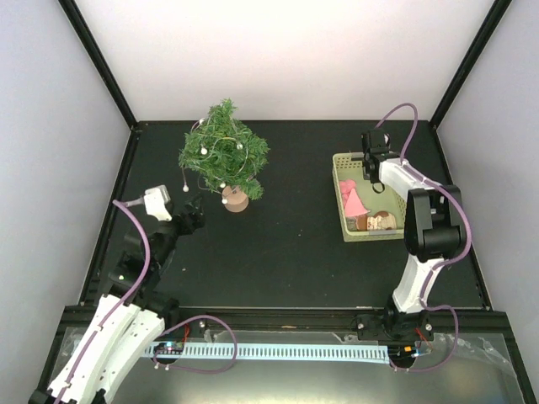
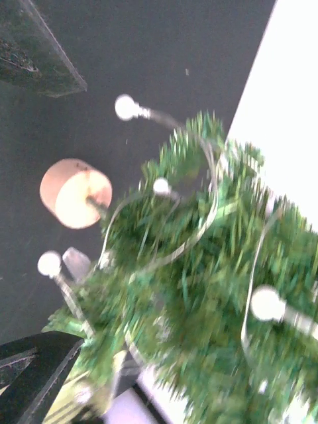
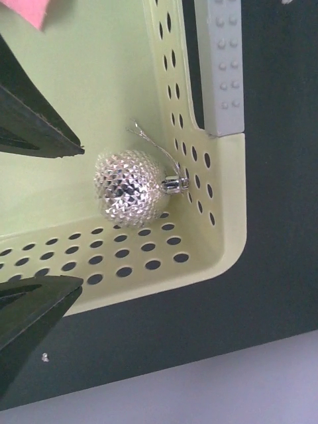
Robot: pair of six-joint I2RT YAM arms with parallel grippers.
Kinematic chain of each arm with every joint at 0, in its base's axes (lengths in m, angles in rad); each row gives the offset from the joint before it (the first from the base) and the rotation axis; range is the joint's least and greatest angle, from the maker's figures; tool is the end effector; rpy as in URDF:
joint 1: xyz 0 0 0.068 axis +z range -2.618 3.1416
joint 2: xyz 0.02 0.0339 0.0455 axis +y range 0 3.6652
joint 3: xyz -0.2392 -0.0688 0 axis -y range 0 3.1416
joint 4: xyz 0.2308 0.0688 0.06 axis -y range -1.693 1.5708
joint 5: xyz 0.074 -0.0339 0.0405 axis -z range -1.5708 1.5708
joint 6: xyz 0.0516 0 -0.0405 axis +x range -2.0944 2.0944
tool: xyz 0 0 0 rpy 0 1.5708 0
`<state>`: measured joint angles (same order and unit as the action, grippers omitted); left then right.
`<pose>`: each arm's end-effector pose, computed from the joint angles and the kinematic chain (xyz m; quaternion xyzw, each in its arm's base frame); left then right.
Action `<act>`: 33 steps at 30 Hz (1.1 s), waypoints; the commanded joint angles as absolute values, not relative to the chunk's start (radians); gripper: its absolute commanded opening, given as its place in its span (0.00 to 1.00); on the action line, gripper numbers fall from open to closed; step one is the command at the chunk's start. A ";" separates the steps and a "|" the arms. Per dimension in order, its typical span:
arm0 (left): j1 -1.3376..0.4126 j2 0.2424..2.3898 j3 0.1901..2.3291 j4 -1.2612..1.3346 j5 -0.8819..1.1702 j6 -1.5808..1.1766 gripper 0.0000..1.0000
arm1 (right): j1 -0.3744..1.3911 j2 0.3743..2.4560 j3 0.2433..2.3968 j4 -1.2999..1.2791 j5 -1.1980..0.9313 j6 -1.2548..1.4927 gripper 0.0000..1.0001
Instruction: Decorate the small christmas tree
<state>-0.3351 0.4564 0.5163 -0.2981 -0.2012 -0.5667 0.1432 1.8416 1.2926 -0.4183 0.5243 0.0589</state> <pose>0.1480 -0.0406 0.2632 -0.1520 0.7697 -0.1969 0.5879 0.3793 0.0286 0.1770 0.0381 0.9246 -0.2172 0.3105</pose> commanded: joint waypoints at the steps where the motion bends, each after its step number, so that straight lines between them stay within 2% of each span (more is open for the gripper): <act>1: -0.336 0.481 0.633 -0.331 0.060 -0.364 0.99 | 0.108 1.897 1.354 -0.424 0.544 0.001 0.50; 6: -0.345 0.478 0.757 -0.423 0.077 -0.201 0.99 | 0.087 1.940 1.357 -0.395 0.504 -0.023 0.50; 9: -0.354 0.476 0.768 -0.444 -0.007 -0.130 0.99 | 0.084 1.985 1.383 -0.398 0.492 -0.041 0.50; 12: -0.356 0.464 0.728 -0.444 -0.102 -0.142 0.99 | 0.084 2.026 1.413 -0.409 0.481 -0.031 0.51; 17: -0.356 0.435 0.697 -0.436 -0.156 -0.144 0.99 | 0.081 2.062 1.430 -0.380 0.522 -0.062 0.57; 33: -0.357 0.412 0.680 -0.427 -0.136 -0.114 0.99 | 0.074 2.132 1.496 -0.455 0.540 -0.087 0.58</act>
<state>-0.3492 0.4244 0.6800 -0.4255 -0.1291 -0.1360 0.0814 2.1082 1.4818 -0.4198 0.4992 -0.0731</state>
